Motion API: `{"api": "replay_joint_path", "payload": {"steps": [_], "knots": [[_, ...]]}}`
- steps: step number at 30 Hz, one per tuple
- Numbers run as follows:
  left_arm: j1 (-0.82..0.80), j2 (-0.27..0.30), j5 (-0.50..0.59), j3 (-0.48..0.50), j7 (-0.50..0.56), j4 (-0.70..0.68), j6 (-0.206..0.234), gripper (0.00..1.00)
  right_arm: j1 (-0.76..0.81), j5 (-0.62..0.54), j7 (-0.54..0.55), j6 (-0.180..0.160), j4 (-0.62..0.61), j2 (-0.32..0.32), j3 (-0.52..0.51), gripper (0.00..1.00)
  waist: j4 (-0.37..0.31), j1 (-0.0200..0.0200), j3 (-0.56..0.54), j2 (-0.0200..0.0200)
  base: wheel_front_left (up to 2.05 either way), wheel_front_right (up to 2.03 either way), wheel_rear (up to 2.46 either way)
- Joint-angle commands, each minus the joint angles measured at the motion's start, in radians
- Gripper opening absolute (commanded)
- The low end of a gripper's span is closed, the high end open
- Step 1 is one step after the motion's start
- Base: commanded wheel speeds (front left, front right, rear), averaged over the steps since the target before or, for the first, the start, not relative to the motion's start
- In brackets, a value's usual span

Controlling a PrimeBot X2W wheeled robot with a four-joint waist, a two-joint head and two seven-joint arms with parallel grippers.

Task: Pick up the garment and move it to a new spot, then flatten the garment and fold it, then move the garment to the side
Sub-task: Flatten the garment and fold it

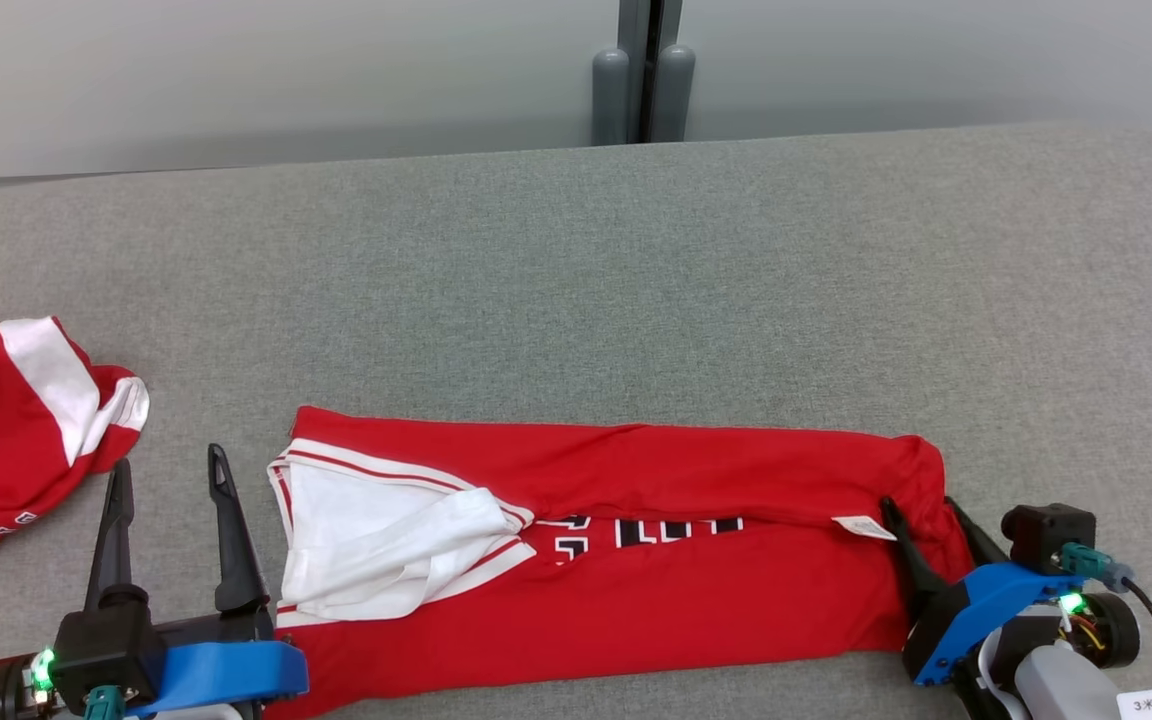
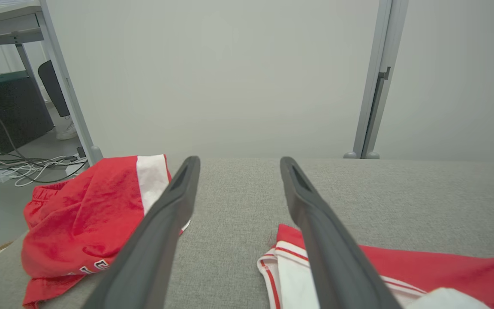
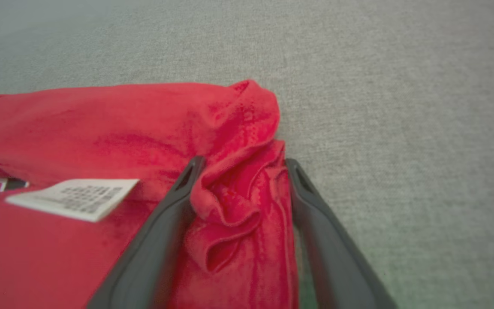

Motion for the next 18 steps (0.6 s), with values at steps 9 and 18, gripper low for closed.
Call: {"api": "replay_joint_path", "payload": {"steps": [9, 18], "knots": [[0.022, -0.008, 0.025, 0.023, -0.005, 0.014, 0.001, 1.0, 0.0, 0.088, -0.013, 0.001, -0.002, -0.046, 0.029, 0.0, -0.013, 0.0001, -0.014, 0.0001, 0.0, 0.0, 0.0], [0.032, -0.013, 0.021, 0.026, -0.005, 0.021, -0.005, 1.0, -0.026, 0.099, -0.02, 0.001, 0.006, -0.204, -0.09, 0.0, -0.018, 0.0001, -0.026, 0.0001, 0.0, 0.0, 0.0]]}}
